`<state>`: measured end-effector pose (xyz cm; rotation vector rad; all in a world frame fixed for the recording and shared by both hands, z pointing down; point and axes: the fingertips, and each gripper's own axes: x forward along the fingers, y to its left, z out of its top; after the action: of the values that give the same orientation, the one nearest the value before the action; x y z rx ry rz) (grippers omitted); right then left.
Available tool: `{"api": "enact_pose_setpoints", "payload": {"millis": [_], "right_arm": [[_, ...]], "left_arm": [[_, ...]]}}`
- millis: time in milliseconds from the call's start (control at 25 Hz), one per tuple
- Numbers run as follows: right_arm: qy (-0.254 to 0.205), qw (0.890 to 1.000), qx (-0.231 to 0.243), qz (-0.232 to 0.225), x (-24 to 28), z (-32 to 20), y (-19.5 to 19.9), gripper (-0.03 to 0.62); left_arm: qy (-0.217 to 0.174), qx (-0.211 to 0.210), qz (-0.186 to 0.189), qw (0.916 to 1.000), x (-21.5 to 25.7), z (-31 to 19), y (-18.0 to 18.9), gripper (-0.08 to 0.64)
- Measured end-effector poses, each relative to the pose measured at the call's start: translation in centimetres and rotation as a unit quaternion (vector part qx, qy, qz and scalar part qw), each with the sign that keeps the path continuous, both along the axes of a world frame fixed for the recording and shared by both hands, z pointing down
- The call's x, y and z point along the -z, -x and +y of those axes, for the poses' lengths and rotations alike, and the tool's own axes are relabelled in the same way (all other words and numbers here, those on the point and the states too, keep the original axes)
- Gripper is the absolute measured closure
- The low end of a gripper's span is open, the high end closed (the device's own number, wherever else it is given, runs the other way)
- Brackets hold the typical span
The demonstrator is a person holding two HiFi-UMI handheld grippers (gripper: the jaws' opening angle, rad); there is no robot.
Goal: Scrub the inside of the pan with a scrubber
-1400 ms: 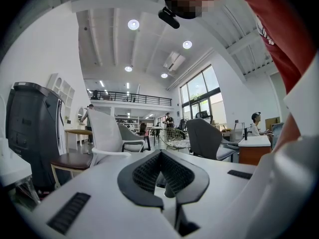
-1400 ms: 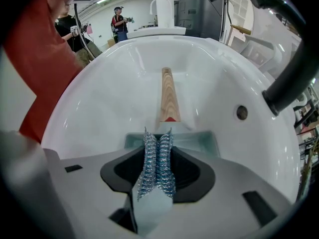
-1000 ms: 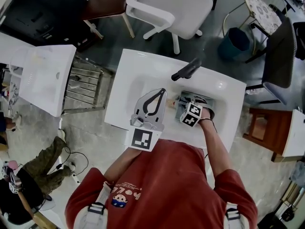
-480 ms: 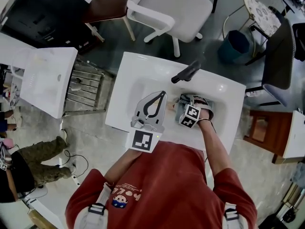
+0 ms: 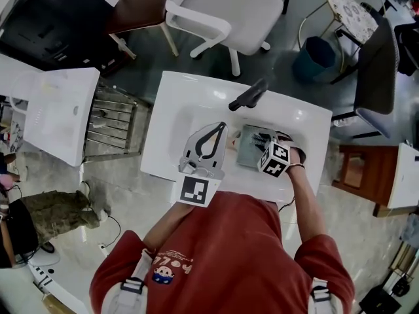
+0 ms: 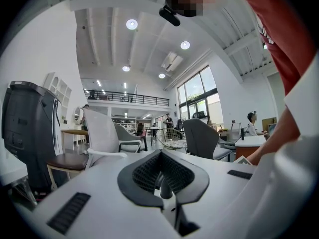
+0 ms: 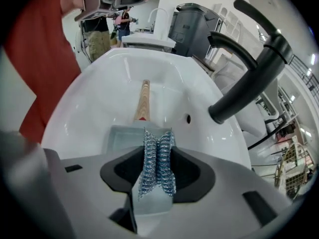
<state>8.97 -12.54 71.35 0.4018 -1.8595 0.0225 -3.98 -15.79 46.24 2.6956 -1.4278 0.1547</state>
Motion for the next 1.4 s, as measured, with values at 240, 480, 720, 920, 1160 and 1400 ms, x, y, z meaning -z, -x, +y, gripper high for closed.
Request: {"api": "enact_pose_setpoints", "payload": {"millis": [240,480,720,920,1160,1400], "right_arm": [[0.086,0.996,0.026,0.0,-0.9,4.9,-0.6,0.414],[0.143,0.989,0.026,-0.004,-3.4,8.1,-0.7,0.414],[0.161,0.987,0.02,-0.005,-4.4,8.6,-1.0,0.417],[0.17,0.985,0.013,-0.008,-5.2,8.6,-0.8,0.419],[0.157,0.988,0.007,-0.01,-5.5,8.7,-0.7,0.42],[0.114,0.993,0.007,0.003,-5.5,7.4,-1.1,0.419]], "left_arm": [[-0.003,-0.007,0.005,1.0,-0.1,0.2,-0.8,0.546],[-0.002,-0.008,0.003,1.0,-0.4,0.4,-0.8,0.546],[0.001,-0.001,0.0,1.0,-0.5,0.3,-0.3,0.546],[0.0,0.0,-0.002,1.0,-0.5,0.2,-0.3,0.546],[-0.001,-0.002,-0.001,1.0,-0.6,0.3,-0.6,0.546],[-0.001,-0.005,-0.002,1.0,-0.6,0.2,-0.7,0.546]]}}
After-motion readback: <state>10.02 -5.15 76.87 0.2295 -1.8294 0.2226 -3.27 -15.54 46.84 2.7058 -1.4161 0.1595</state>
